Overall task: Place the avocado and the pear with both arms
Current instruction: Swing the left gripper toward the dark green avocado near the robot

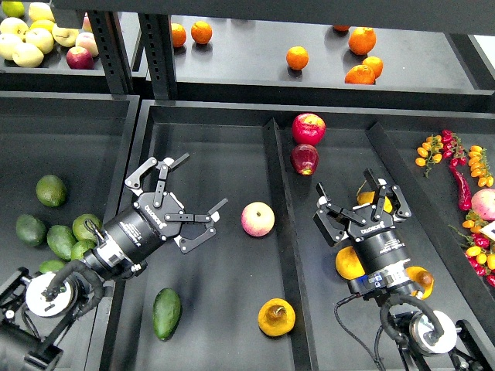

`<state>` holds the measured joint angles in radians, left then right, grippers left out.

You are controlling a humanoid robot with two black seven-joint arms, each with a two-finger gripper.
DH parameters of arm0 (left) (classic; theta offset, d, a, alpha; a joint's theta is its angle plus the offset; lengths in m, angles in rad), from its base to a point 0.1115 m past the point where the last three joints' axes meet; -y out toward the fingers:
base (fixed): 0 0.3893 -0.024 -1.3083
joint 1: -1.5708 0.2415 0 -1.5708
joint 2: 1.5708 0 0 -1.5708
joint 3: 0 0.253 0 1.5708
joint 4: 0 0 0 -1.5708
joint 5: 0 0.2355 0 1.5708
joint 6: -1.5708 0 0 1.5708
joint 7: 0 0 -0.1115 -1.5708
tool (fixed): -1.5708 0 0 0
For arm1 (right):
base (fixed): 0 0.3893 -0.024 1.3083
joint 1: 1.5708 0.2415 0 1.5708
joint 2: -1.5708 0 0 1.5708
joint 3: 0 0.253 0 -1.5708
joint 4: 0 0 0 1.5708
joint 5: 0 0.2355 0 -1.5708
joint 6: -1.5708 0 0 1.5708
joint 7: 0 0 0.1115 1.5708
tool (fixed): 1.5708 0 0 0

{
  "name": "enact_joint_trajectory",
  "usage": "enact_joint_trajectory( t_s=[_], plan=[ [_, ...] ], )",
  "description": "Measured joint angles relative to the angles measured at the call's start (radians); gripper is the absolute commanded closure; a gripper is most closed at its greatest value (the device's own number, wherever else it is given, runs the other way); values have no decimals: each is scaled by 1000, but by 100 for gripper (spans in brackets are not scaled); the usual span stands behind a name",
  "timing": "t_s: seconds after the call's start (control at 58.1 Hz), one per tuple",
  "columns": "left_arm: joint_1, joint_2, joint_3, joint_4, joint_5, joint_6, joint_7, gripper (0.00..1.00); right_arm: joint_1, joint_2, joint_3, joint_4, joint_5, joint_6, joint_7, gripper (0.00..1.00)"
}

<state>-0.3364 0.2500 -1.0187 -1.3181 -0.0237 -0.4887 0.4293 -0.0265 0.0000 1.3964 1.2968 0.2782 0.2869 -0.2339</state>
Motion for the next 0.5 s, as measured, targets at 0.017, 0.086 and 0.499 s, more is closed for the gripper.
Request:
enact_joint_trajectory(
  t_s=[0.017, 0.086, 0.499],
  plan=[
    [-13, 13, 14, -1, 3, 0, 4, 0, 3, 0, 1, 0, 0, -3, 0, 1],
    [-73, 73, 84, -3, 24, 0, 31, 0, 18, 0, 4, -1, 0, -19, 1, 1],
    [-471, 274, 518, -10, 102, 0, 59, 1, 141, 0, 66, -87, -4, -106, 3, 1]
  ],
)
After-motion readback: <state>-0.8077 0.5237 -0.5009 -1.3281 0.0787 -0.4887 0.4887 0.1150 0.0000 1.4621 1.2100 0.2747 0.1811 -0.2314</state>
